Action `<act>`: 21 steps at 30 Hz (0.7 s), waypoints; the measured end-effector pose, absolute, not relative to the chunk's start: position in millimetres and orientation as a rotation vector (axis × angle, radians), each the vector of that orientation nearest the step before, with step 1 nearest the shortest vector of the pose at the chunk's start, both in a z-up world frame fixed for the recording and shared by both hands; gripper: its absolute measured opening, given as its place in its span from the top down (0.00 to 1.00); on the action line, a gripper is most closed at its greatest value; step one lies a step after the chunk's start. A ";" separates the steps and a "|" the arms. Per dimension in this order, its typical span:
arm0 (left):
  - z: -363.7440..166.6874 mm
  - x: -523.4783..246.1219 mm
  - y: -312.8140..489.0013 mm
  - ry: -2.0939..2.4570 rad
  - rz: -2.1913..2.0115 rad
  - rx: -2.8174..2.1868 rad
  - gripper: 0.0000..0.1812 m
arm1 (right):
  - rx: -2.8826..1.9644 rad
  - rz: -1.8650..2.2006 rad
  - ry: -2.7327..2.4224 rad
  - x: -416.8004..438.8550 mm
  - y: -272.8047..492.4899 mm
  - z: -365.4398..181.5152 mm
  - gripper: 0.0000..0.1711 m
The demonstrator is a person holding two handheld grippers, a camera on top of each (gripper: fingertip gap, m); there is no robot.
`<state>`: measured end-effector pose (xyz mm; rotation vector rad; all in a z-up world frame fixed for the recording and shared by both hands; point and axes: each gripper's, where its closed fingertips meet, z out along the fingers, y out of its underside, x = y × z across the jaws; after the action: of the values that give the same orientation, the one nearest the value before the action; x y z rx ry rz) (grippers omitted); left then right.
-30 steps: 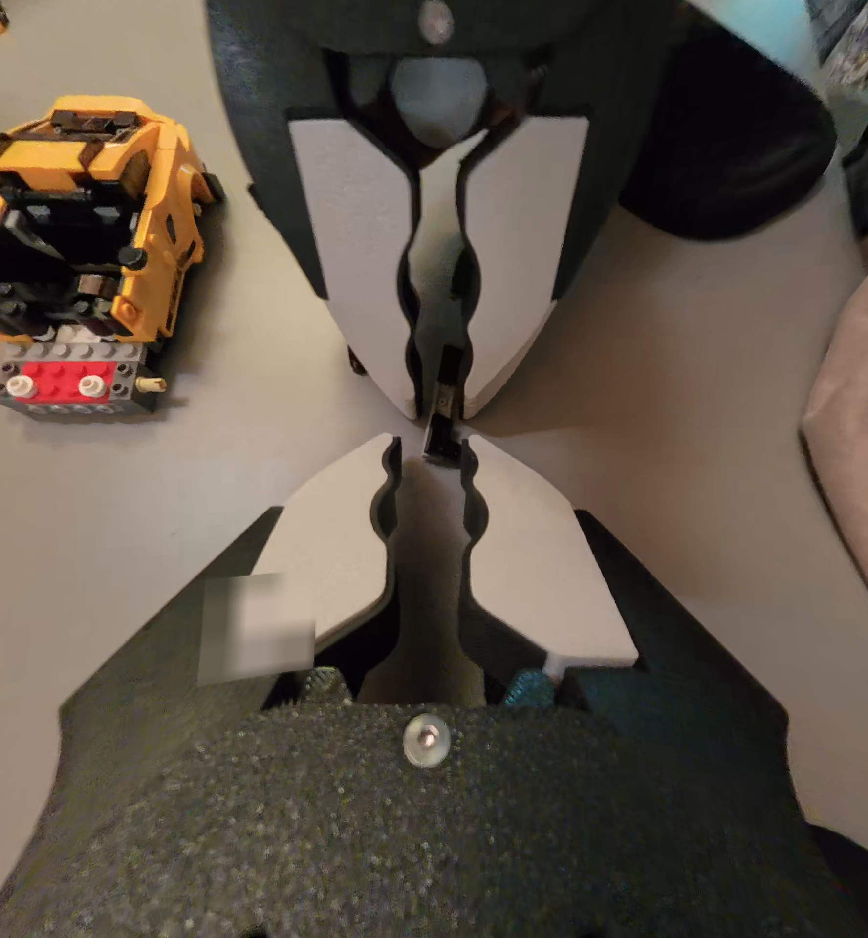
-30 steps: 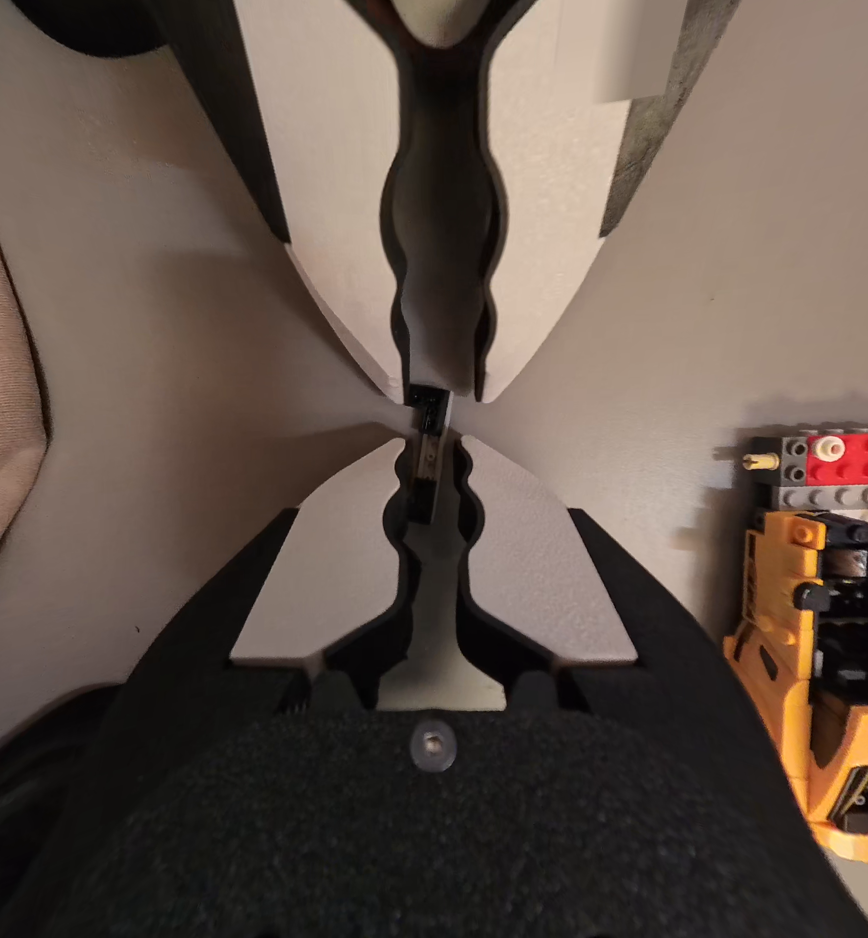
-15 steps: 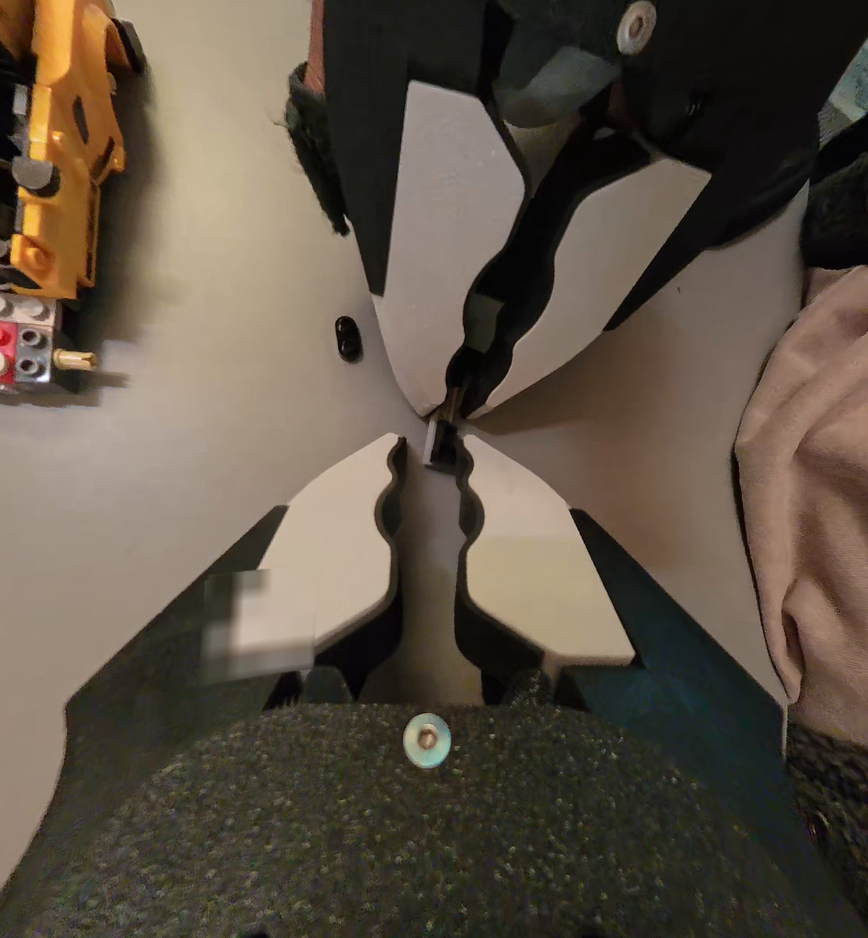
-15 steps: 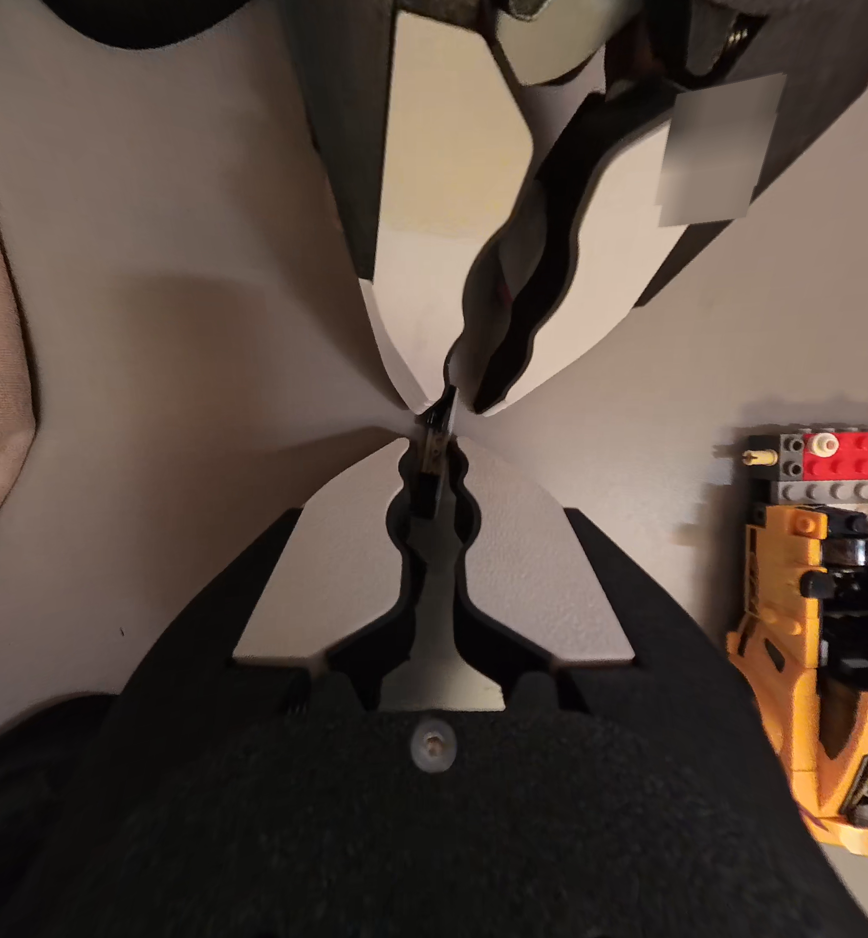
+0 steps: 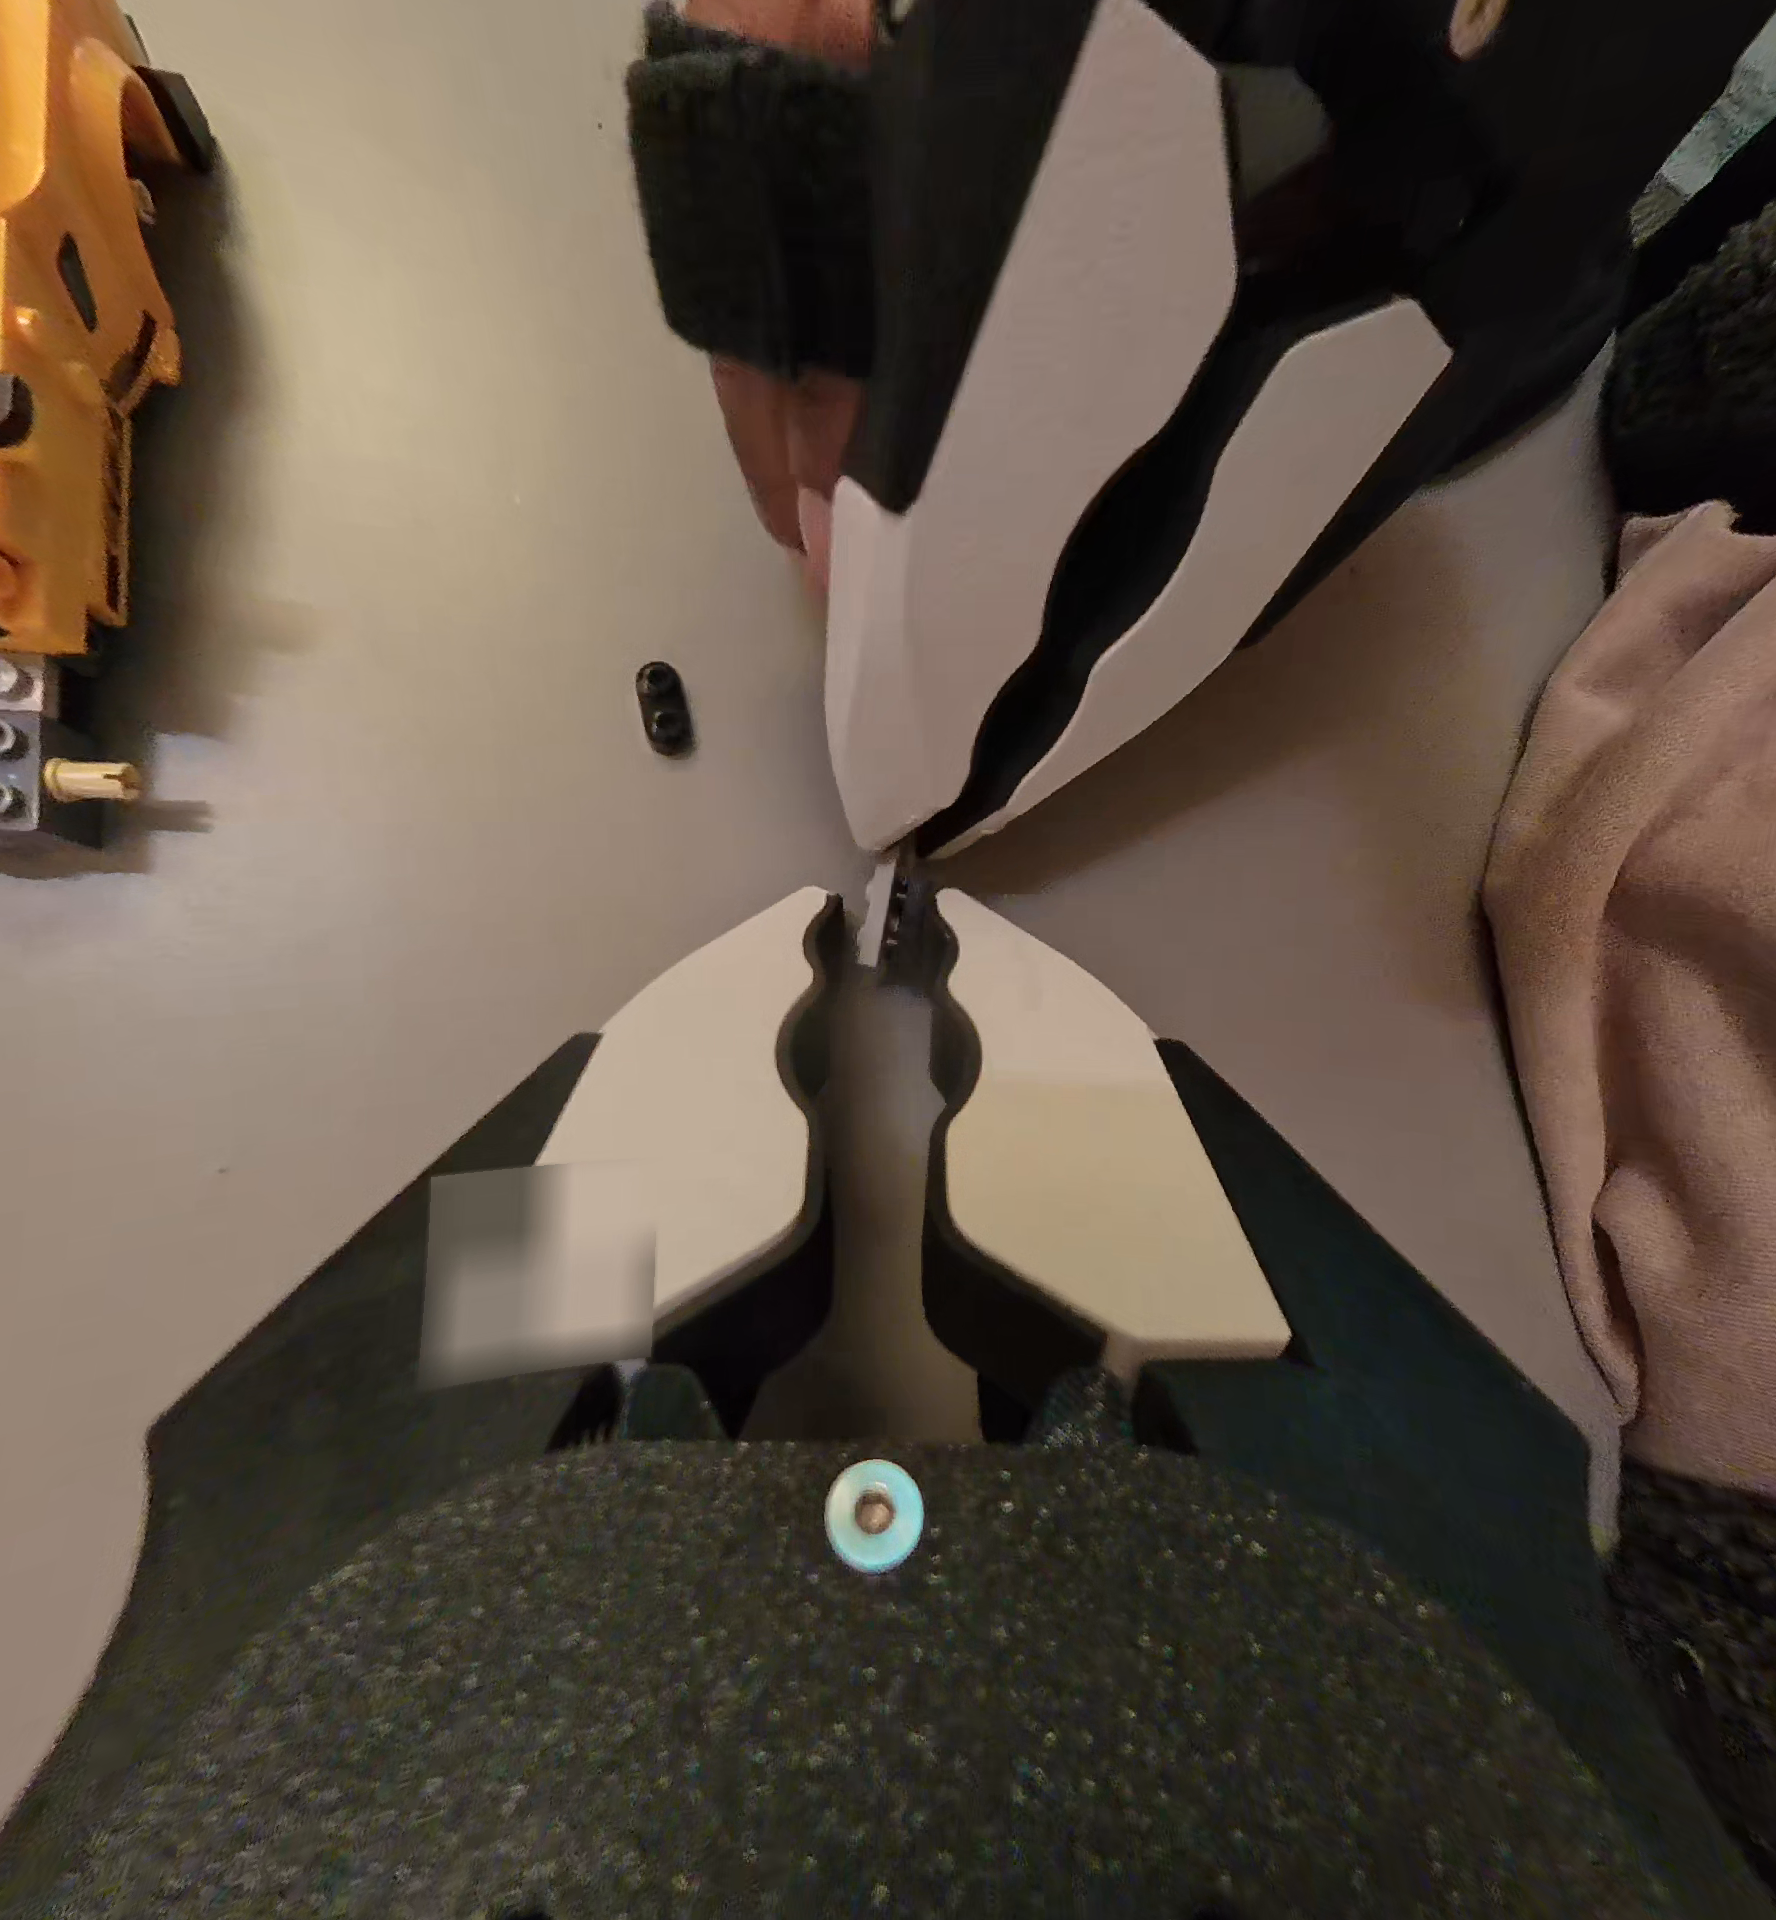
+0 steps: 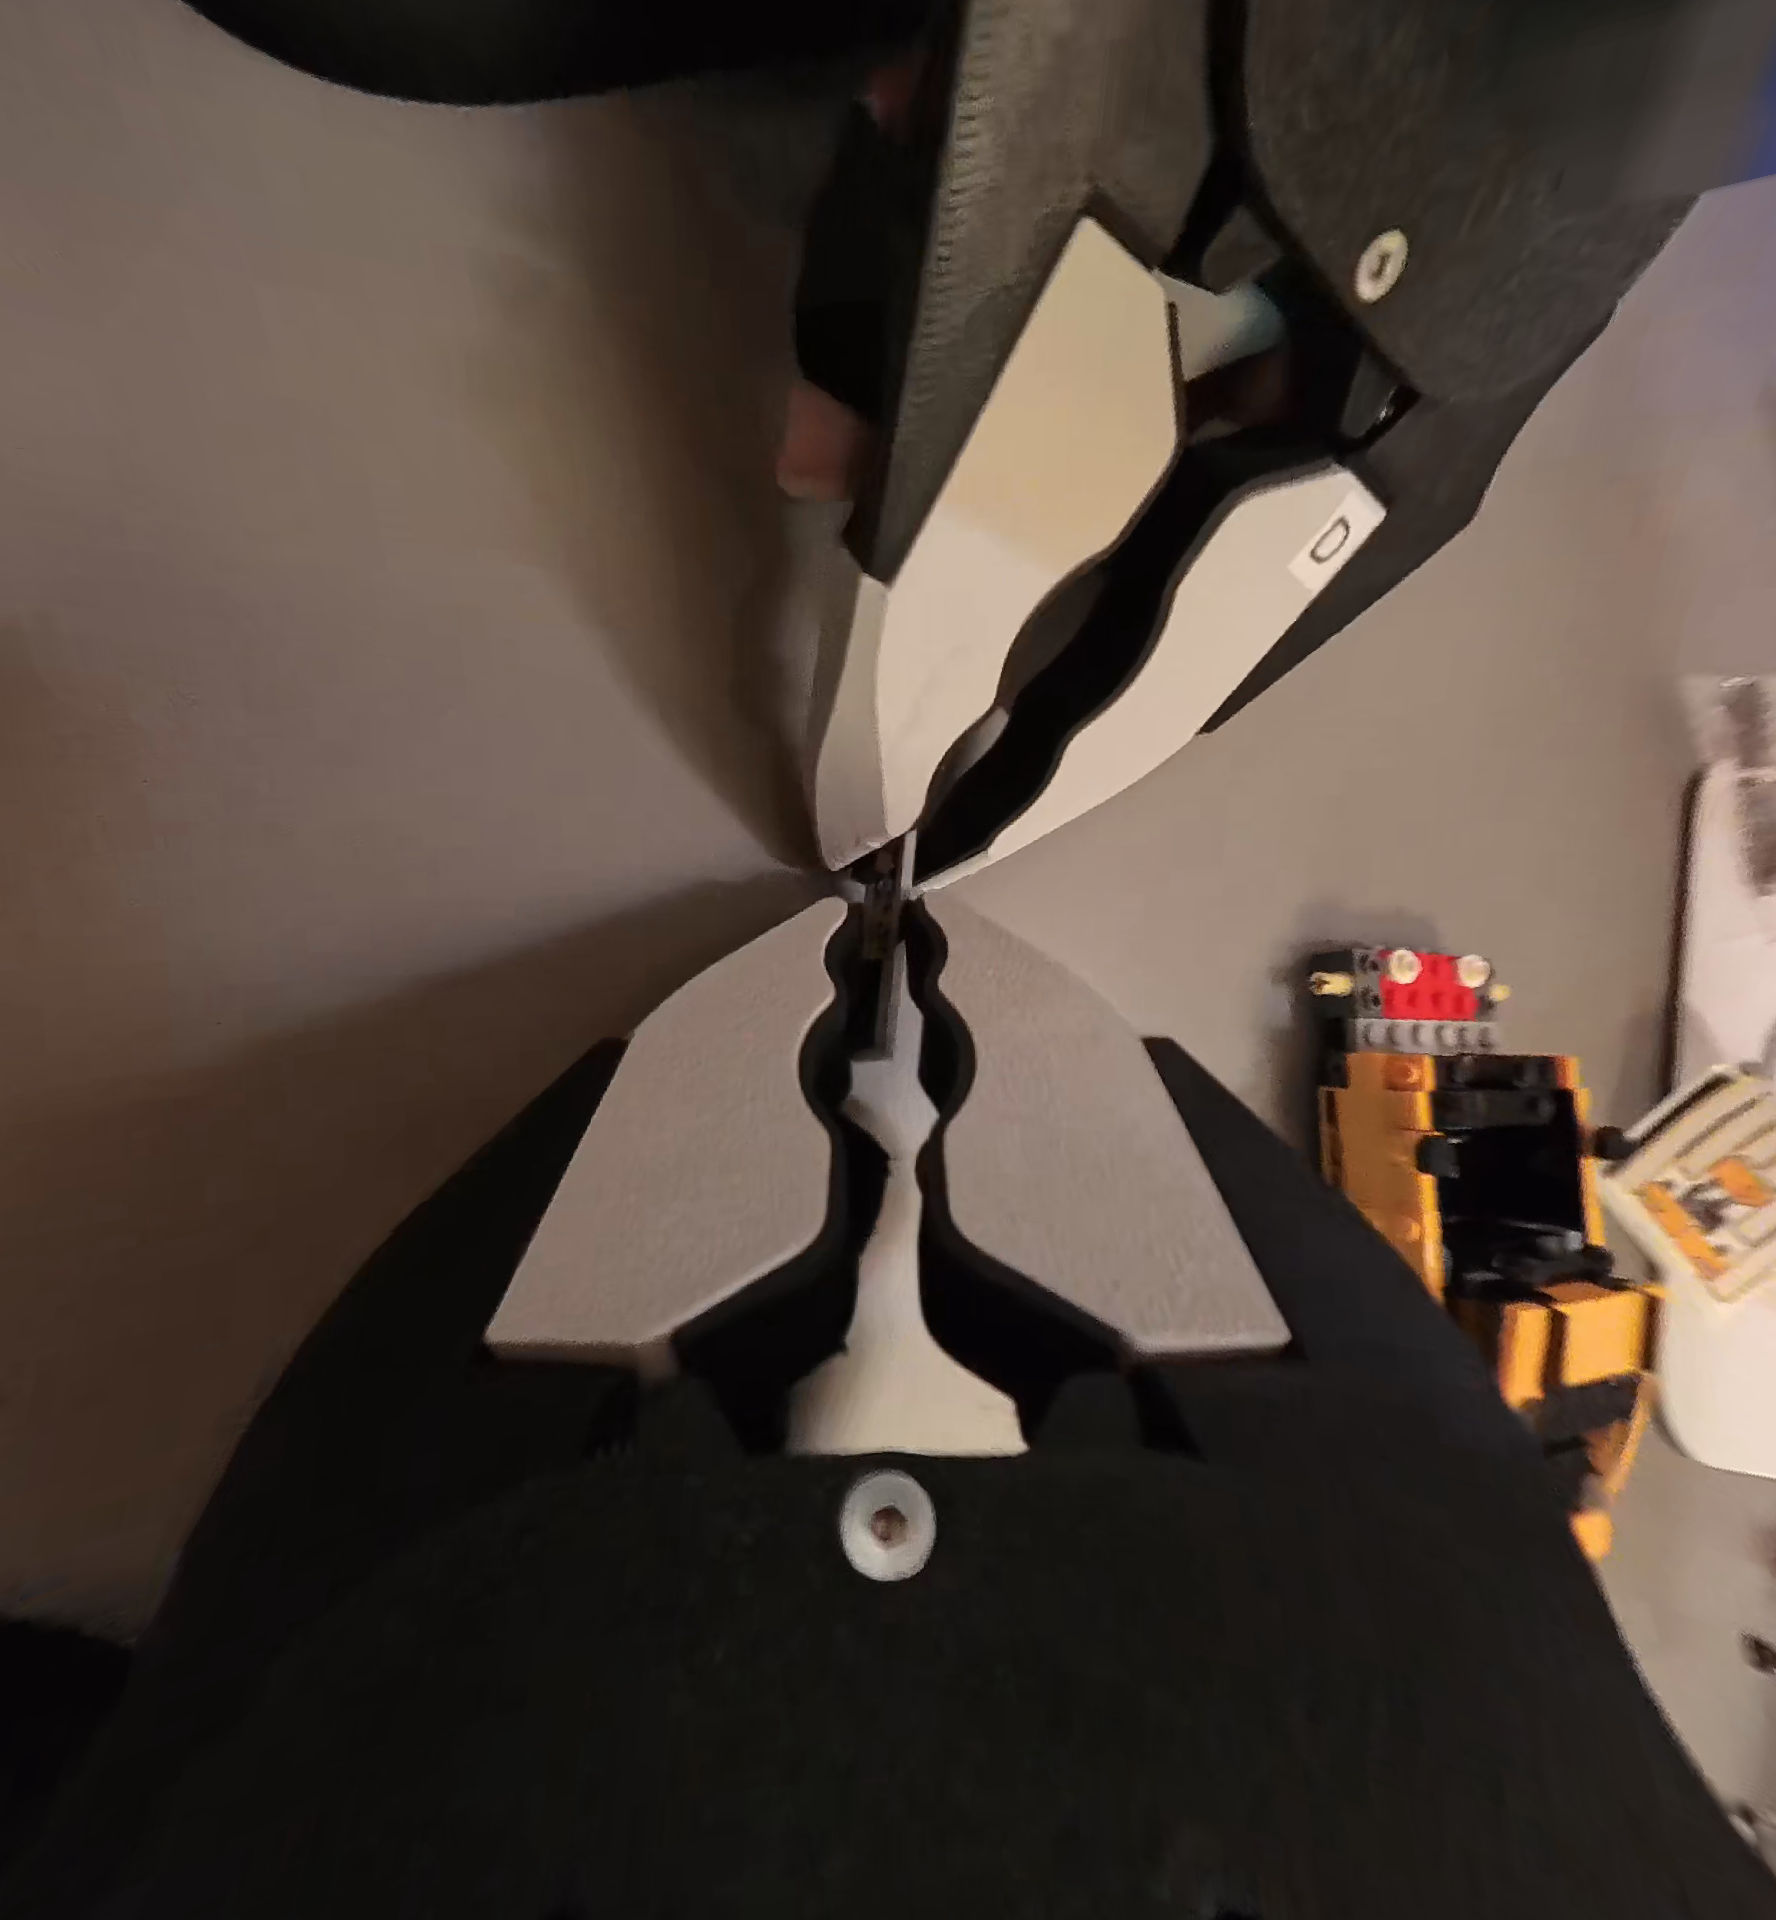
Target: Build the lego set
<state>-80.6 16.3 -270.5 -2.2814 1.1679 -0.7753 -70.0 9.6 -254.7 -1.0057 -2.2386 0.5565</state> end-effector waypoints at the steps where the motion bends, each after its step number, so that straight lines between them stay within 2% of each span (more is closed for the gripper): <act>1: -270.2 -80.1 15.3 1.172 -0.779 -2.269 0.92 | -0.966 0.529 -2.223 -69.7 8.2 -253.9 0.96; 10: -267.5 -73.1 5.0 1.248 -0.757 -2.135 0.94 | -0.804 0.451 -2.156 -63.3 -1.0 -251.4 0.96; 21: -261.6 -68.9 -0.3 1.314 -0.517 -2.059 0.94 | -0.616 0.309 -2.123 -58.7 -7.3 -245.8 0.96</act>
<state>-68.9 -0.3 -261.6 -2.0585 1.3138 -0.5171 -58.7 -7.3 -245.8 -0.6158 -2.1228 0.3095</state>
